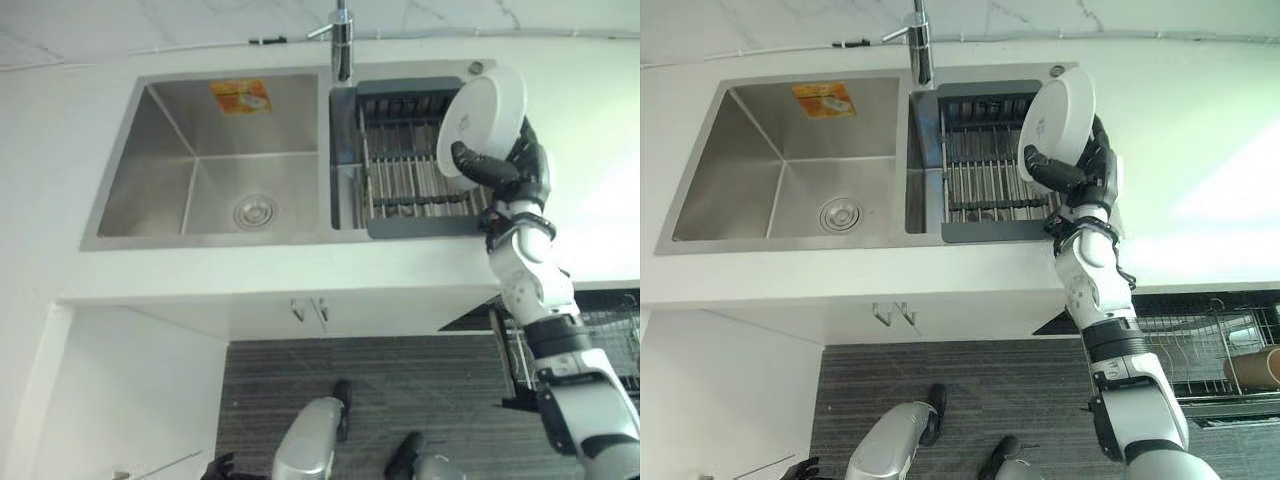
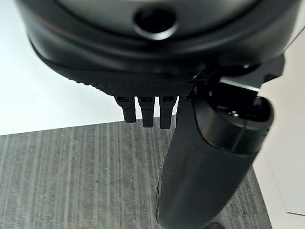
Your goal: Place the dishes in the dishwasher.
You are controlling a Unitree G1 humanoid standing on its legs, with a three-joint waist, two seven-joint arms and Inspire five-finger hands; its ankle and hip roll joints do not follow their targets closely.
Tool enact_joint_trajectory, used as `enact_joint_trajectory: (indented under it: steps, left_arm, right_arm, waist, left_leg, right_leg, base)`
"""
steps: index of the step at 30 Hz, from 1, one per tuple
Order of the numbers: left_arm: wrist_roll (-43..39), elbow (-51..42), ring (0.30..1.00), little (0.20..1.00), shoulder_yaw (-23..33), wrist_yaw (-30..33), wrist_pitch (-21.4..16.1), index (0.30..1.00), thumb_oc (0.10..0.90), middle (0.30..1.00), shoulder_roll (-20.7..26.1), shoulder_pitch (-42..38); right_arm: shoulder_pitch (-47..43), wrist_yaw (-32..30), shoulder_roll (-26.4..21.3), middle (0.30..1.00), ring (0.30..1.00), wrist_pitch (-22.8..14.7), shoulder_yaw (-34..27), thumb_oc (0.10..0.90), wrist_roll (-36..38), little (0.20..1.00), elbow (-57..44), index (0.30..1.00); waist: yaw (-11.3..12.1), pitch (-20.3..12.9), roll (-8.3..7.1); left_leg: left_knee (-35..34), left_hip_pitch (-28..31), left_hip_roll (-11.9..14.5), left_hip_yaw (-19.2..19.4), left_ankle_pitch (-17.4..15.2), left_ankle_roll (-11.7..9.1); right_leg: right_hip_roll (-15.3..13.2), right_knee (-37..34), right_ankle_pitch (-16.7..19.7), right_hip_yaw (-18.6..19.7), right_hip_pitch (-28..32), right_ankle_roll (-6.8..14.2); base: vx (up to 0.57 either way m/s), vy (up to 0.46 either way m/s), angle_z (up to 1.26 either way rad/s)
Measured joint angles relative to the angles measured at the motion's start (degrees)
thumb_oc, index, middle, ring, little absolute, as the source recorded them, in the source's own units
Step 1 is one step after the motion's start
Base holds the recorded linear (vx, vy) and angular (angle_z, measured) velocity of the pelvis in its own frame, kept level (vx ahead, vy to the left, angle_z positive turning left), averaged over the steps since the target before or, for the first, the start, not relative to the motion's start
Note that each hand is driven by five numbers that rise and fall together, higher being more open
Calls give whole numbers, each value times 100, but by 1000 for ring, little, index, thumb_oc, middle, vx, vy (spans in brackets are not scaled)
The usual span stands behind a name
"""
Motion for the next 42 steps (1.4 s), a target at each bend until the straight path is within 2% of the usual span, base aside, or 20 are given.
enact_joint_trajectory:
  steps: [3, 4, 5, 6, 7, 8, 9, 10, 11, 14, 17, 20, 26, 35, 42]
  left_arm:
    - [0, 0, 900, 900, -24, -1, 21, 900, 800, 900, 5, -18]
    - [0, -7, 900, 900, -28, -2, 21, 900, 800, 900, 6, -23]
    - [0, -12, 900, 900, -37, -2, 20, 900, 800, 900, 5, -28]
    - [1, -27, 900, 900, -36, -10, 12, 900, 800, 900, 5, -56]
    - [0, -48, 900, 900, -37, -21, 26, 900, 800, 900, 5, -68]
    - [1, -66, 900, 900, -50, -25, 21, 900, 800, 900, 5, -70]
    - [1, -77, 900, 900, -55, -28, 16, 900, 800, 900, 6, -76]
    - [1, -87, 900, 900, -44, -29, 17, 900, 800, 900, 7, -87]
    - [1, -104, 900, 900, -49, -37, 20, 900, 800, 900, 10, -96]
    - [1, -114, 900, 900, -72, -43, 11, 900, 800, 900, 13, -136]
    - [0, -113, 900, 900, -94, -56, 4, 900, 800, 900, 12, -145]
    - [1, -98, 900, 900, -93, -57, -15, 900, 800, 900, 12, -144]
    - [0, -96, 900, 900, -90, -58, -117, 900, 800, 900, 11, -144]
    - [0, -95, 900, 900, -85, -61, -122, 900, 800, 900, 9, -146]
    - [3, -46, 900, 900, -75, -61, -146, 900, 800, 900, 1, -144]
  right_arm:
    - [-115, -69, -23, 900, 900, 11, 1, 800, 0, 900, 146, 900]
    - [-138, -80, -50, 900, 900, 11, 0, 800, -1, 900, 165, 900]
    - [-158, -84, -70, 900, 900, 9, 0, 800, -4, 900, 177, 900]
    - [-201, -108, -127, 900, 900, 9, 0, 800, -31, 900, 205, 900]
    - [-221, -112, -158, 526, 526, 9, 0, 551, -39, 526, 222, 526]
    - [-291, -134, -162, 427, 427, 9, 0, 485, -46, 427, 262, 427]
    - [-319, -163, -164, 300, 300, 7, 0, 400, -50, 300, 262, 300]
    - [-321, -208, -165, 300, 300, 8, 6, 400, -54, 300, 262, 300]
    - [-325, -240, -170, 300, 300, 8, 11, 400, -57, 300, 267, 300]
    - [-358, -354, -178, 300, 300, 5, 10, 400, -157, 300, 317, 300]
    - [-376, -580, -175, 300, 300, -102, 51, 400, -451, 300, 428, 300]
    - [-385, -782, -176, 300, 300, -335, 120, 400, -1080, 300, 428, 300]
    - [-384, -1172, -171, 300, 300, -411, 273, 400, -1593, 300, 429, 300]
    - [-384, -1610, -162, 300, 300, -912, 290, 400, -2128, 300, 428, 300]
    - [-348, -2063, -153, 300, 300, -1696, 289, 400, -2937, 300, 167, 300]
  waist:
    - [81, 9, 8]
    - [96, 9, 8]
    - [97, 10, 10]
    - [90, 44, 13]
    - [104, 51, 21]
    - [113, 84, 33]
    - [100, 106, 42]
    - [106, 106, 41]
    - [99, 107, 42]
    - [114, 110, 47]
    - [116, 115, 57]
    - [123, 134, 86]
    - [122, 156, 122]
    - [113, 155, 124]
    - [109, 152, 129]
  left_leg:
    - [-48, 24, -27, -27, -50, -84]
    - [-48, 19, -35, -36, -44, -75]
    - [-17, -10, -45, -13, 38, 32]
    - [-44, 3, -75, -49, 7, -15]
    - [-47, 2, -81, -49, 21, -2]
    - [-25, -11, -86, -38, 78, 77]
    - [-26, 0, -90, -42, 78, 78]
    - [-59, 35, -102, -91, -2, -31]
    - [-97, 67, -122, -96, 46, 31]
    - [-106, 69, -126, -97, 58, 41]
    - [-107, 68, -126, -103, 61, 44]
    - [-107, 70, -126, -103, 61, 44]
    - [-108, 73, -125, -105, 65, 49]
    - [-125, 208, -125, -103, 68, 54]
    - [-125, 213, -122, -105, 76, 44]
  right_leg:
    - [-16, -27, 0, -9, 22, 9]
    - [-16, -27, -2, -8, 23, 9]
    - [-22, -12, 11, -36, 7, 14]
    - [-44, -15, -20, -65, 26, 32]
    - [-45, -17, -15, -65, 26, 31]
    - [-64, 8, 5, -89, 29, 40]
    - [-70, 5, 0, -91, 38, 39]
    - [-71, -29, -22, -75, 65, 47]
    - [-72, -34, -19, -63, 78, 44]
    - [-77, -32, -18, -72, 78, 46]
    - [-76, -32, -21, -76, 78, 49]
    - [-76, -33, -21, -83, 84, 51]
    - [-73, -41, -21, -87, 92, 52]
    - [-64, -86, -7, -92, 237, 75]
    - [-64, -87, -8, -91, 243, 74]
  base:
    - [24, -4, 2]
    - [-14, 19, 5]
    - [-16, 22, 14]
    - [-97, 47, 13]
    - [-96, 43, 12]
    - [71, -8, 5]
    - [66, -8, 0]
    - [59, -1, 2]
    - [0, 0, 0]
    - [-8, 7, 1]
    - [0, 0, 0]
    - [0, 0, 0]
    - [0, 0, 0]
    - [0, 0, 0]
    - [-9, -6, 0]
